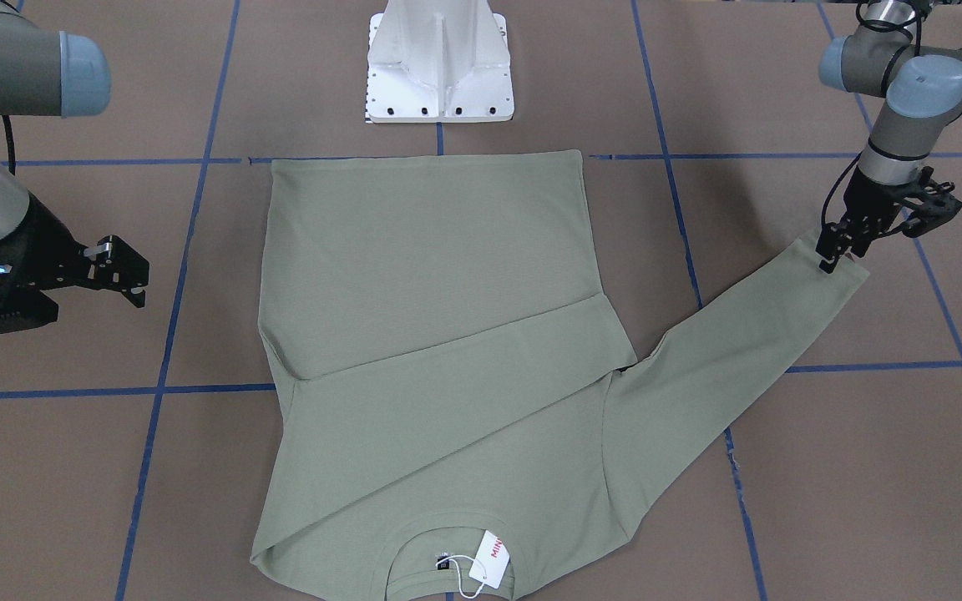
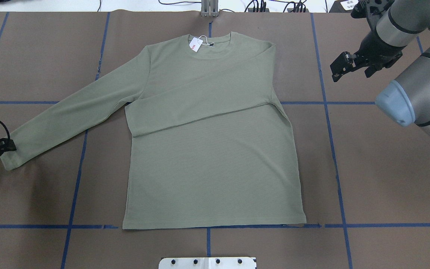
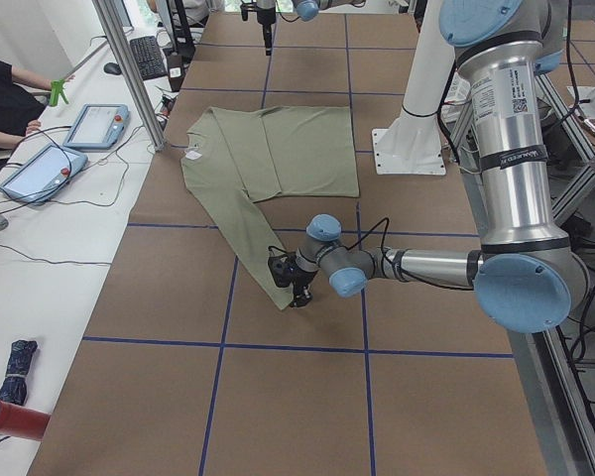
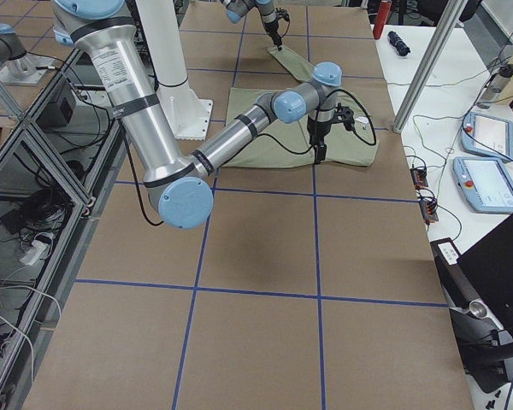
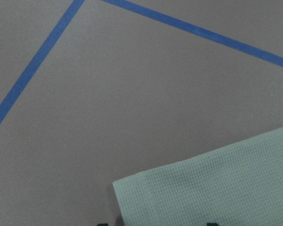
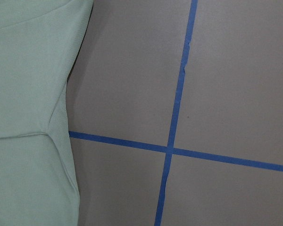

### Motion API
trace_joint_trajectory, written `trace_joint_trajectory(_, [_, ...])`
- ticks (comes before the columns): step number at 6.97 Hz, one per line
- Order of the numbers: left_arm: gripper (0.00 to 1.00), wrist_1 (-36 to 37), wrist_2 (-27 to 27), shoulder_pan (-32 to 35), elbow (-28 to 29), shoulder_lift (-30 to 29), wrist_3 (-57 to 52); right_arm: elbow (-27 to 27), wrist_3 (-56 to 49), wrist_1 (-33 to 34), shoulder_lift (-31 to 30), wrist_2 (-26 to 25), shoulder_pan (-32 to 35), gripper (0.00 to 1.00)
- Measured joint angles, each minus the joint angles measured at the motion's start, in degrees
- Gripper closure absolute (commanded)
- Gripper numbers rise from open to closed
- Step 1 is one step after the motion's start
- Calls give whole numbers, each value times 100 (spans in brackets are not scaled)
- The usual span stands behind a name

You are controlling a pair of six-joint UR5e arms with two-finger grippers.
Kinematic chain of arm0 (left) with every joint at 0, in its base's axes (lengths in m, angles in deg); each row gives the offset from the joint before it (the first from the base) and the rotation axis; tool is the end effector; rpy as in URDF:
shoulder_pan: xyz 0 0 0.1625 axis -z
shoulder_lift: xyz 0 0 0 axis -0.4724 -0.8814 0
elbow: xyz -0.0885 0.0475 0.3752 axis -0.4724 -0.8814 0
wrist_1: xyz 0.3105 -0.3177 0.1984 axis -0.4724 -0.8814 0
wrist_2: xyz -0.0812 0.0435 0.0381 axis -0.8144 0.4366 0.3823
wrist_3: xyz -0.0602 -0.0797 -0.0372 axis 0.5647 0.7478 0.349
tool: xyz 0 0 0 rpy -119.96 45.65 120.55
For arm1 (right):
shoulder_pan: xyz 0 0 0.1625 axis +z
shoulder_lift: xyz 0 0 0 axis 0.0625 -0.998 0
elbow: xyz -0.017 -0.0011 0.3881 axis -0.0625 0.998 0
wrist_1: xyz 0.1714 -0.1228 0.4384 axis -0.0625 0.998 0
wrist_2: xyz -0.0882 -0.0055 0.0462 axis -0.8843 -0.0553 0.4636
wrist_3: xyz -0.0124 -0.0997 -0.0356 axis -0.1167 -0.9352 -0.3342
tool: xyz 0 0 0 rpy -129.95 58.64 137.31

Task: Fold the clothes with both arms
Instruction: 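Grasp the cuff of the remaining sleeve with the left gripper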

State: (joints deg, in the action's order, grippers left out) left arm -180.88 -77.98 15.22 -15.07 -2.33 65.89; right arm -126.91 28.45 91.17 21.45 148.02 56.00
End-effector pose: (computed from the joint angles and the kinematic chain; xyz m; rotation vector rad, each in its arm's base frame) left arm 0.3010 -0.4423 0.6185 0.1558 0.7217 -0.5282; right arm -0.2711 -0.6017 0.2559 0.1038 -0.7821 -0.1209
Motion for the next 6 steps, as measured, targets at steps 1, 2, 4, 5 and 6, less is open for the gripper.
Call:
trace_joint_trajectory(1, [71, -1, 5, -29, 0, 0, 79, -6, 0, 0, -3, 0, 0, 0])
trace_joint_trajectory(2, [87, -1, 8, -54, -8, 0, 126, -8, 0, 0, -5, 0, 1, 0])
trace_joint_trajectory(4, [100, 13, 3, -75, -57, 0, 157, -9, 0, 0, -6, 0, 4, 0])
trace_joint_trajectory(5, [100, 39, -4, -79, -133, 13, 170, -6, 0, 0, -8, 2, 10, 0])
trace_joint_trajectory(6, [100, 137, -38, -75, -312, 26, 184, -3, -1, 0, -17, 6, 17, 0])
